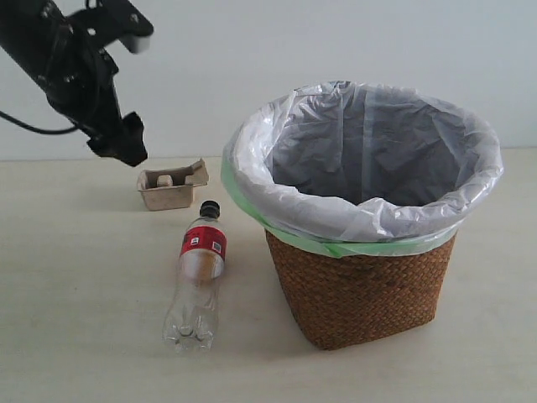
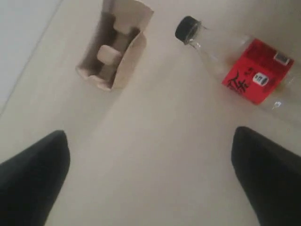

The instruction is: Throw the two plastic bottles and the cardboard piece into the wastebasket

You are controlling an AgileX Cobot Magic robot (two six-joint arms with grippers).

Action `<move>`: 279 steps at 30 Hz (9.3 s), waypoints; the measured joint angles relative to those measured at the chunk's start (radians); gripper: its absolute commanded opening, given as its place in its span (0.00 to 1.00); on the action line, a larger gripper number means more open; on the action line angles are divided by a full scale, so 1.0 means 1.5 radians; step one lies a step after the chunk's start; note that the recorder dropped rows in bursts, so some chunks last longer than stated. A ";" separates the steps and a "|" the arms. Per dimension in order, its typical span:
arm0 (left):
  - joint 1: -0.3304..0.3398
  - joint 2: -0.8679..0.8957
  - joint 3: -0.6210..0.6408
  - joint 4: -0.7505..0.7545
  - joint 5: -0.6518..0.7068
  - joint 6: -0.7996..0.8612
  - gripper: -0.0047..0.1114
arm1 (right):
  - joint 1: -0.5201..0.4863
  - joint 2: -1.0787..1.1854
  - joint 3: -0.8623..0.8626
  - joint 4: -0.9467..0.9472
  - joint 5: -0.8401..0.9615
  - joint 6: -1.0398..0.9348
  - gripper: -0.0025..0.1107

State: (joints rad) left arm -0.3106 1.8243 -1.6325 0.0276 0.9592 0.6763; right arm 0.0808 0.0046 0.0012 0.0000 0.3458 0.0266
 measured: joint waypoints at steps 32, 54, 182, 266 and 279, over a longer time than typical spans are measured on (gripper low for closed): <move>0.050 0.343 0.000 0.140 -0.538 0.238 0.68 | 0.000 0.000 0.000 0.000 0.000 0.000 0.02; 0.060 0.306 0.000 0.176 -0.429 0.236 0.07 | 0.000 0.000 0.000 0.000 0.000 0.000 0.02; 0.083 -0.016 -0.093 0.616 0.124 -0.533 0.07 | 0.000 0.000 0.000 0.000 0.000 0.000 0.02; 0.012 0.195 0.175 -0.487 -0.112 0.075 0.95 | 0.000 0.000 0.000 0.000 0.000 0.000 0.02; -0.010 0.208 0.120 -0.167 -0.057 -0.167 0.08 | 0.000 0.000 0.000 0.000 0.000 0.000 0.02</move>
State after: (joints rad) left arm -0.3254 2.1369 -1.4531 -0.2225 0.8738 0.4253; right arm 0.0808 0.0046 0.0012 0.0000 0.3458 0.0266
